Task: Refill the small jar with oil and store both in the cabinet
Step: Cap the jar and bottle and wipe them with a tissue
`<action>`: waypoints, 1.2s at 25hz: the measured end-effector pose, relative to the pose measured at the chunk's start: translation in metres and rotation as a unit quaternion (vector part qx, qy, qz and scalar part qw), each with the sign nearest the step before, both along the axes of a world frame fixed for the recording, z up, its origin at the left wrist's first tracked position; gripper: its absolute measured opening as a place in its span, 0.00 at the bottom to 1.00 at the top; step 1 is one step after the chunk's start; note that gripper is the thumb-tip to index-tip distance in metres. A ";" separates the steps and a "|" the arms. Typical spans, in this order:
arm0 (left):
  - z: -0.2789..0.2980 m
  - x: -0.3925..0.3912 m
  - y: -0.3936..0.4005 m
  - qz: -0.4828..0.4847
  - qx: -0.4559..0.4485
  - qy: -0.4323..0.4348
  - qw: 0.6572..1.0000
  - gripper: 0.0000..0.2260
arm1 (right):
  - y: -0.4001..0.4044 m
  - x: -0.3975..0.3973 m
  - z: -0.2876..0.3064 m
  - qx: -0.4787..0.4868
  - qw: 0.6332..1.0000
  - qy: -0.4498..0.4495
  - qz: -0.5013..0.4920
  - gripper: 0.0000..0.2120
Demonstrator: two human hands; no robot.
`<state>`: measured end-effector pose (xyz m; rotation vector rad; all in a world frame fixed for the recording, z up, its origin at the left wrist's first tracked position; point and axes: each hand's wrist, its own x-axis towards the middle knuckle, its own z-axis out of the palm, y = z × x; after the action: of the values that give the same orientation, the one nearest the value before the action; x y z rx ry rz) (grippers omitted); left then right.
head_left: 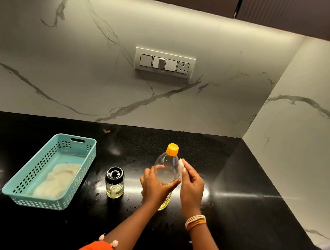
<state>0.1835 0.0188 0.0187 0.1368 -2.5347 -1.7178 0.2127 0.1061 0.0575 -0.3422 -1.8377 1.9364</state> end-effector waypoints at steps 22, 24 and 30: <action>-0.009 0.007 0.009 -0.019 0.041 0.041 0.998 0.26 | -0.021 0.003 -0.002 0.305 0.945 0.113 -0.033 0.32; -0.012 0.011 0.009 -0.033 0.018 0.043 0.998 0.31 | -0.014 -0.006 0.002 0.269 0.957 0.105 -0.028 0.30; -0.010 -0.014 -0.007 -0.072 0.001 0.054 0.996 0.32 | 0.022 -0.019 0.010 0.069 0.985 0.064 0.146 0.24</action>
<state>0.1692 0.0116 0.0089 -0.1375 -2.5197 -1.7250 0.1932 0.1279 0.0675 0.1009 -2.0118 1.9491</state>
